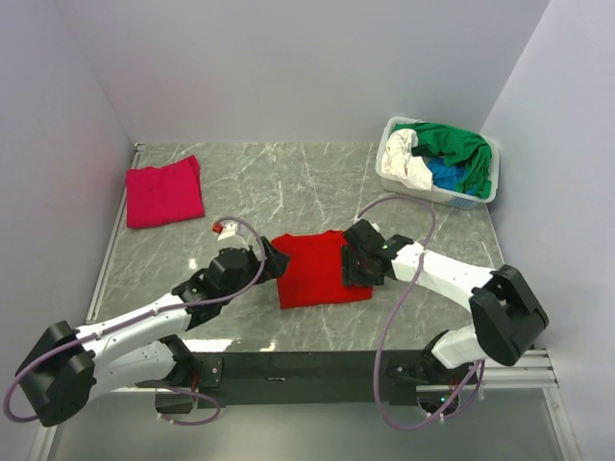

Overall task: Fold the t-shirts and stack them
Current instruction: Fold the tshirt

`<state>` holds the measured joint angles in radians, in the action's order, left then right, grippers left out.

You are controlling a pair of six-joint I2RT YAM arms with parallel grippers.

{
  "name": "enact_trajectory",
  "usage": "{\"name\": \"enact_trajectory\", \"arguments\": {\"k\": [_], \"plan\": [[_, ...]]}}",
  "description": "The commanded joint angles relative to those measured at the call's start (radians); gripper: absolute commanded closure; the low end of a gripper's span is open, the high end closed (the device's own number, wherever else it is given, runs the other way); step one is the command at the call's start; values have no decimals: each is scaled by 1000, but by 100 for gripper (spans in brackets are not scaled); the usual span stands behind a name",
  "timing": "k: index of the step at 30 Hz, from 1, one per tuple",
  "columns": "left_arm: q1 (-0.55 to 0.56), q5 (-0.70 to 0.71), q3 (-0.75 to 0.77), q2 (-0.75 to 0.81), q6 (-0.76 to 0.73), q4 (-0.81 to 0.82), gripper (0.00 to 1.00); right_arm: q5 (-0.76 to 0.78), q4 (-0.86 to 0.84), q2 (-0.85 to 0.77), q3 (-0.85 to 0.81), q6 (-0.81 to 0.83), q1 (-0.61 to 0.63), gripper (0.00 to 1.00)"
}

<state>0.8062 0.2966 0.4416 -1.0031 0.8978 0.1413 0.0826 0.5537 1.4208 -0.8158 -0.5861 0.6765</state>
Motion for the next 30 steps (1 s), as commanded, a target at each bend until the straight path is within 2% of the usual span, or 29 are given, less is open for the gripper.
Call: {"name": "enact_trajectory", "arguments": {"k": [1, 10, 23, 30], "plan": [[-48, -201, -73, 27, 6, 56, 1, 43, 41, -68, -88, 14, 8, 35], [-119, -373, -115, -98, 32, 175, 1, 23, -15, 105, -206, 74, 0, 35], [-165, -436, -121, -255, 38, 196, 1, 5, -89, 228, -132, 74, -41, 35], [-167, -490, -142, -426, 67, 380, 1, 0, -84, 224, -141, 72, -40, 35]]}}
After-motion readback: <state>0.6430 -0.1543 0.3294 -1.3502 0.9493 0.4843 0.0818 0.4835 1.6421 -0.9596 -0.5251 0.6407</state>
